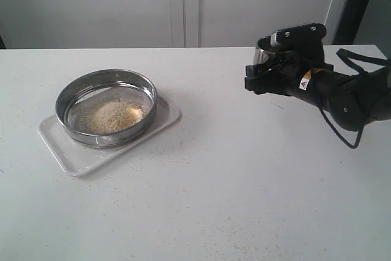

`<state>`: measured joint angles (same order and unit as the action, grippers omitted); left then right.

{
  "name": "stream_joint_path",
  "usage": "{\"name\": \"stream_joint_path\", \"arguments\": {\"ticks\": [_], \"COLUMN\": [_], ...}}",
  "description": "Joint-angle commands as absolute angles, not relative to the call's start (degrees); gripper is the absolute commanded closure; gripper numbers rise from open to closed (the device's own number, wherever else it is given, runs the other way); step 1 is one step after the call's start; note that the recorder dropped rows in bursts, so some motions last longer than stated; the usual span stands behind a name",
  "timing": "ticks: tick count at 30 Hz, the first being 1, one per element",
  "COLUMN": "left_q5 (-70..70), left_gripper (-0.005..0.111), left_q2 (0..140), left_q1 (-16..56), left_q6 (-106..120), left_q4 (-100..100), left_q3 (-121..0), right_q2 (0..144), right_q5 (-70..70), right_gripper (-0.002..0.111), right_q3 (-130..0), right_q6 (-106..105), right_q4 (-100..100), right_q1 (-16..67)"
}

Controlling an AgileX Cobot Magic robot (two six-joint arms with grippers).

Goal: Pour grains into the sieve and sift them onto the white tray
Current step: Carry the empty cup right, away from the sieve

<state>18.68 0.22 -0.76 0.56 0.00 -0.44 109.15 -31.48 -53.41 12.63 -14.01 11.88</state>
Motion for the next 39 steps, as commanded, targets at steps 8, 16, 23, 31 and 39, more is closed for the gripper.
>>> {"name": "stream_joint_path", "arguments": {"ticks": [8,16,23,31,39], "left_q5": [19.1,19.1,19.1,19.1,19.1], "left_gripper": [0.107,0.107,0.107,0.107,0.107], "left_q2": [0.0,0.0,0.0,0.0,0.0], "left_q1": [-0.8,-0.8,-0.8,-0.8,-0.8], "left_q6": [0.0,0.0,0.0,0.0,0.0], "left_q4": [0.0,0.0,0.0,0.0,0.0], "left_q3": [0.0,0.0,0.0,0.0,0.0], "right_q2": [113.8,118.2,122.5,126.9,128.9], "right_q5": [-40.0,-44.3,-48.3,-54.2,-55.4], "right_gripper": [0.108,0.108,0.108,0.108,0.108], "right_q3": [-51.1,-51.1,-51.2,-51.3,-51.3], "right_q6": [10.2,5.7,2.7,1.2,1.2], "right_q4": [-13.3,-6.3,-4.2,-3.8,0.8], "right_q1": [7.4,6.4,6.3,6.3,6.3]}}
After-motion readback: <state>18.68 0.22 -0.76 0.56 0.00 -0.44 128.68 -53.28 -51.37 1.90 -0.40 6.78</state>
